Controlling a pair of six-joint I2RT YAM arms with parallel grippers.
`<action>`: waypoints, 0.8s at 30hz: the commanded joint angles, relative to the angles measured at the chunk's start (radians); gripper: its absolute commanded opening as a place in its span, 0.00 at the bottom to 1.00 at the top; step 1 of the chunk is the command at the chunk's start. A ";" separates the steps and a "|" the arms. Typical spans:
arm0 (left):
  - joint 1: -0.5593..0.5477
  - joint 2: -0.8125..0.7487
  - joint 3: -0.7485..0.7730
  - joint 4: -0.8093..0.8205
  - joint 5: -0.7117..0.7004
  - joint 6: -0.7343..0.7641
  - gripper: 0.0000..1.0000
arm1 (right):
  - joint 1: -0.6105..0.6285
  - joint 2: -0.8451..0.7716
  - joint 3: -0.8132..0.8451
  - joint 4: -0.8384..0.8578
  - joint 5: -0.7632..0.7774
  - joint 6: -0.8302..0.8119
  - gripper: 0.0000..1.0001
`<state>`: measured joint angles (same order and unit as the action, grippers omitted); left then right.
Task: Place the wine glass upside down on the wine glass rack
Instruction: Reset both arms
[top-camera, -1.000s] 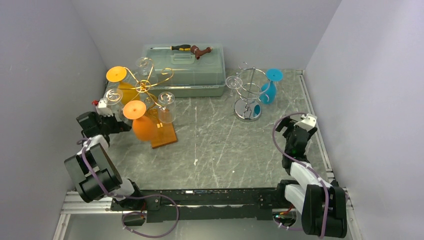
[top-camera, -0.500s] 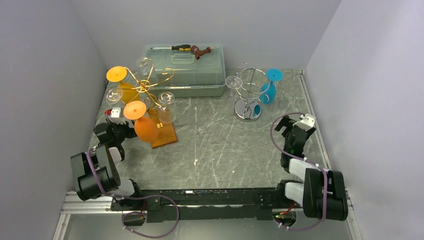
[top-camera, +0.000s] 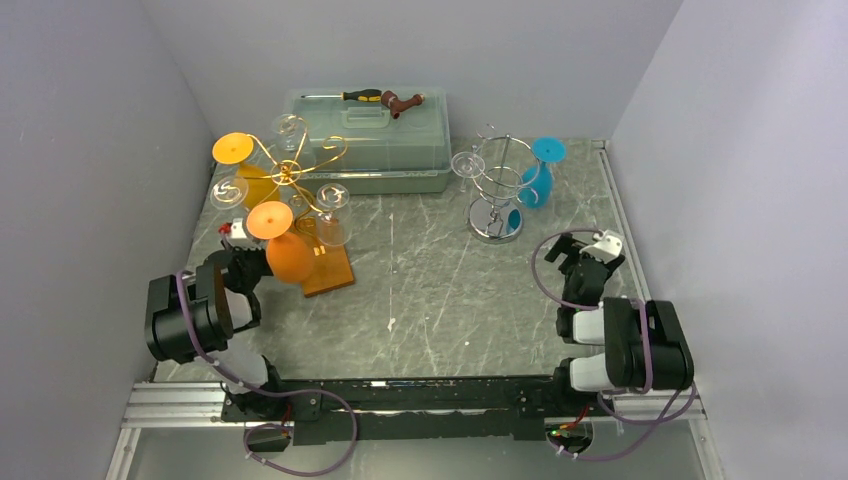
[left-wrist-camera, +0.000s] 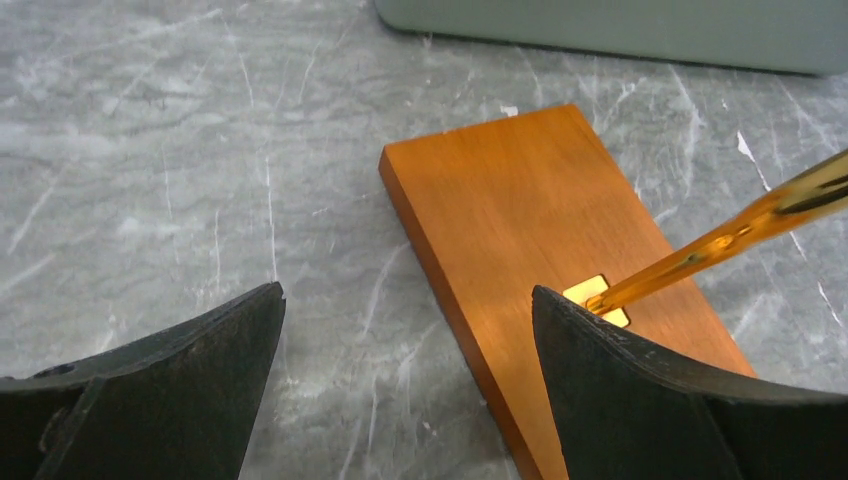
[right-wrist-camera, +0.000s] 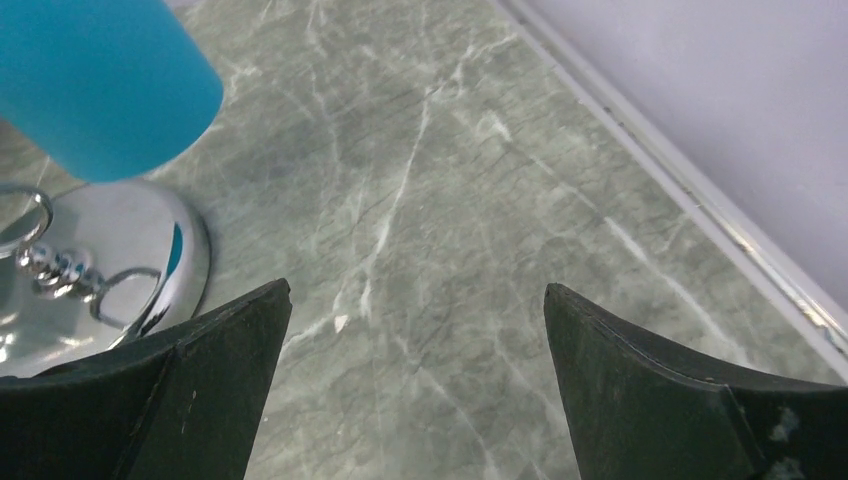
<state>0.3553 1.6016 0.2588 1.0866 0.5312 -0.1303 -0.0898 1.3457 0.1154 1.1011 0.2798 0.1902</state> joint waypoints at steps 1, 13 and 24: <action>-0.038 -0.022 0.032 0.057 -0.070 0.003 1.00 | 0.050 0.120 -0.009 0.273 0.042 -0.063 1.00; -0.156 0.040 0.084 -0.023 -0.196 0.089 1.00 | 0.084 0.121 0.104 0.053 0.073 -0.082 1.00; -0.160 0.034 0.105 -0.058 -0.232 0.087 0.99 | 0.122 0.108 -0.026 0.287 0.079 -0.113 1.00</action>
<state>0.2024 1.6337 0.3340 1.0039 0.3378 -0.0528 0.0055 1.4620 0.1589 1.2011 0.3325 0.0967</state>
